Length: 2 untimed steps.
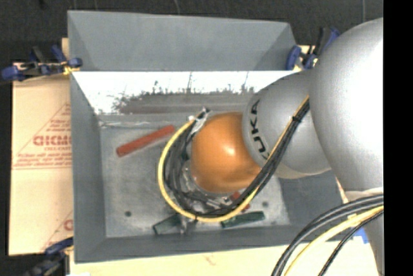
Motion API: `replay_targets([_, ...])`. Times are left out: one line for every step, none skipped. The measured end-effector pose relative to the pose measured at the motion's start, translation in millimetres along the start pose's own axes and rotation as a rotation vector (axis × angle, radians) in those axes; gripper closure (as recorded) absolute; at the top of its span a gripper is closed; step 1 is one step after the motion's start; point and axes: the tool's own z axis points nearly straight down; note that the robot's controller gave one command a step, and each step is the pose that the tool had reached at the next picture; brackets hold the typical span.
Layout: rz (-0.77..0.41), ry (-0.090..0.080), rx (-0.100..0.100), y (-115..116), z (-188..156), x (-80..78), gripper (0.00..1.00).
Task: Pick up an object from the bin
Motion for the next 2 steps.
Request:
replay_targets([0.003, 0.000, 0.000, 0, 0, 0.0, 1.00])
replay_targets([-0.137, 0.008, 0.001, -27, -206, -4.7, 1.00])
